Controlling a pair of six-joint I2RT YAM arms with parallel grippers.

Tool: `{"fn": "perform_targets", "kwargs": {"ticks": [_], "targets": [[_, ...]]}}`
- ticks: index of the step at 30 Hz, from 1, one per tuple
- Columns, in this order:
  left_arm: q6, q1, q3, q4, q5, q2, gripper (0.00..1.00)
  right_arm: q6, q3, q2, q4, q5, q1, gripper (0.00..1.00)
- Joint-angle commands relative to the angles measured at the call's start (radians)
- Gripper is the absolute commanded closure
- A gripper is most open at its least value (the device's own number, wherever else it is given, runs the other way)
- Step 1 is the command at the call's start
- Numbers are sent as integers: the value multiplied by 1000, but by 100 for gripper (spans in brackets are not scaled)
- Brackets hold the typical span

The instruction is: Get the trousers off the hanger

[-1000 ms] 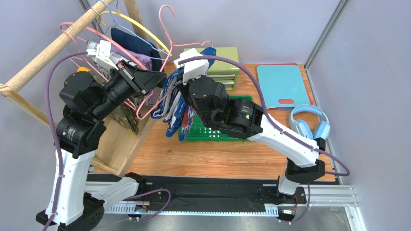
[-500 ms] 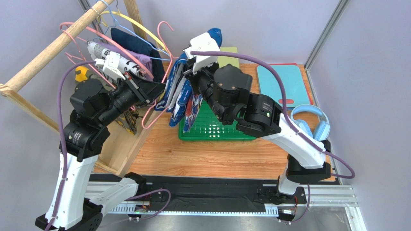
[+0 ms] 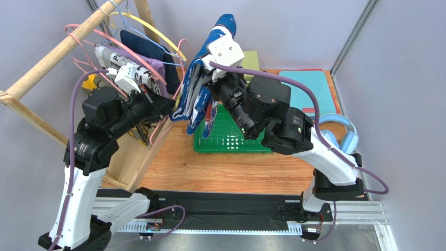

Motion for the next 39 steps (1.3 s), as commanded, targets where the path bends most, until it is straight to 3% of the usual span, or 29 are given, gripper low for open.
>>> {"fn": "perform_targets", "kwargs": {"ticks": [1,6,9,12,15,18,19,22,26,39], "targets": [[106,-2,67,-37,-24,0,100,-114,-26,-159,184,109,0,100],[148,-1,108,-72,-33,6,100,-104,-285,-280,184,184,-24,100],[166,-1,144,-100,-41,14,100,75,-454,-378,100,171,-110,100],[179,-1,170,-126,-56,17,100,169,-634,-478,38,88,-202,100],[177,-1,188,-137,-55,17,100,188,-810,-554,43,-93,-295,100],[176,-1,208,-137,-44,21,100,155,-985,-663,140,-309,-395,100],[176,-1,213,-138,-41,23,100,109,-1127,-700,250,-366,-411,100],[180,-1,234,-147,-32,29,100,104,-1281,-791,372,-437,-501,100],[171,-1,240,-149,-12,35,100,95,-1353,-822,385,-572,-644,100],[166,-1,246,-146,25,27,100,-58,-1340,-751,498,-609,-843,100]]}}
